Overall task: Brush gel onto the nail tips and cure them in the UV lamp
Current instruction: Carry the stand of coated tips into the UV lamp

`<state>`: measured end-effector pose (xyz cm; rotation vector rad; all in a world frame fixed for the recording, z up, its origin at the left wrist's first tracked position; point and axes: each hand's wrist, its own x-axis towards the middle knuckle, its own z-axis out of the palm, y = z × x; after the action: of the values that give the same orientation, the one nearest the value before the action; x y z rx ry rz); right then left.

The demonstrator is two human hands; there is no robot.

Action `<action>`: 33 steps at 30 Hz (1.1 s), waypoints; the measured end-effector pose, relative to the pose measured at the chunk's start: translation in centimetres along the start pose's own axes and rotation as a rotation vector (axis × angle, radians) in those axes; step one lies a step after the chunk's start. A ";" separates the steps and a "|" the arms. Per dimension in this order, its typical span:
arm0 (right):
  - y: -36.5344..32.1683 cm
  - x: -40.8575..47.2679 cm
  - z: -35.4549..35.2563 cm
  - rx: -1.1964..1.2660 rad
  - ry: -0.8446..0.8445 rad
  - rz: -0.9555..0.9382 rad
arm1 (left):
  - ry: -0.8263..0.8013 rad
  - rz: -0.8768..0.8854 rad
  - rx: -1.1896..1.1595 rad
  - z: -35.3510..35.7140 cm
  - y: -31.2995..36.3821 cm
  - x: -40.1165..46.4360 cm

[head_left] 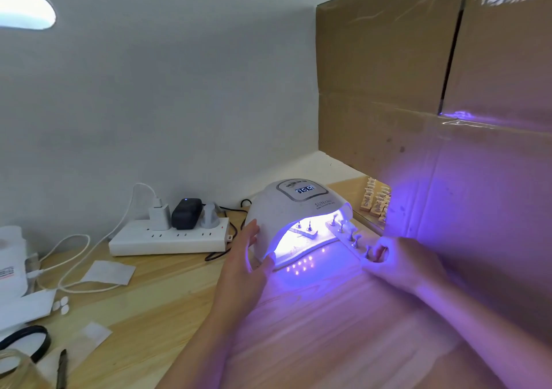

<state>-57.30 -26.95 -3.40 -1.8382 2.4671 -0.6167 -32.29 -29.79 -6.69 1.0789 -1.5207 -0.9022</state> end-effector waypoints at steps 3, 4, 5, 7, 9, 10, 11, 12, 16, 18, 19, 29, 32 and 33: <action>0.5 -0.7 -0.4 -0.001 -0.015 -0.007 | 0.001 -0.003 0.000 0.0 0.0 0.0; 0.5 -0.8 -0.5 -0.005 -0.019 -0.017 | 0.003 -0.004 0.005 0.0 0.0 0.0; 0.6 -1.0 -0.6 0.002 -0.016 -0.029 | 0.005 -0.005 0.010 0.0 0.0 0.0; 0.9 -1.5 -0.6 0.064 0.005 -0.041 | 0.007 -0.005 0.015 0.0 0.1 0.0; 1.6 -2.0 -0.7 0.144 0.036 -0.028 | 0.009 -0.010 0.014 0.0 0.2 0.0; 2.0 -2.3 -0.7 0.169 0.053 -0.015 | 0.011 -0.015 0.009 0.0 0.2 0.0; 2.4 -2.5 -0.7 0.187 0.069 -0.002 | 0.013 -0.018 0.004 0.0 0.2 0.0; 2.7 -2.6 -0.7 0.200 0.085 0.011 | 0.013 -0.018 0.001 0.0 0.2 0.0; 2.5 -2.1 0.1 0.236 0.172 0.077 | 0.007 -0.013 0.010 0.0 0.2 -0.1; 1.7 -1.4 0.8 0.252 0.201 0.116 | 0.006 -0.012 0.007 0.0 0.2 -0.1; 1.3 -1.0 1.1 0.254 0.214 0.145 | 0.007 -0.012 0.004 0.0 0.1 -0.2; -1.6 2.0 2.7 0.026 0.223 0.237 | 0.011 -0.010 -0.003 0.0 -0.1 0.1; -1.3 1.8 2.8 0.116 0.262 0.247 | 0.015 -0.014 -0.010 0.1 -0.2 0.2; -1.3 1.8 2.9 0.139 0.274 0.249 | 0.016 -0.015 -0.015 0.1 -0.2 0.2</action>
<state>-56.02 -29.79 -5.26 -1.4516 2.6776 -1.0526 -32.36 -30.03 -6.83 1.0853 -1.4920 -0.9114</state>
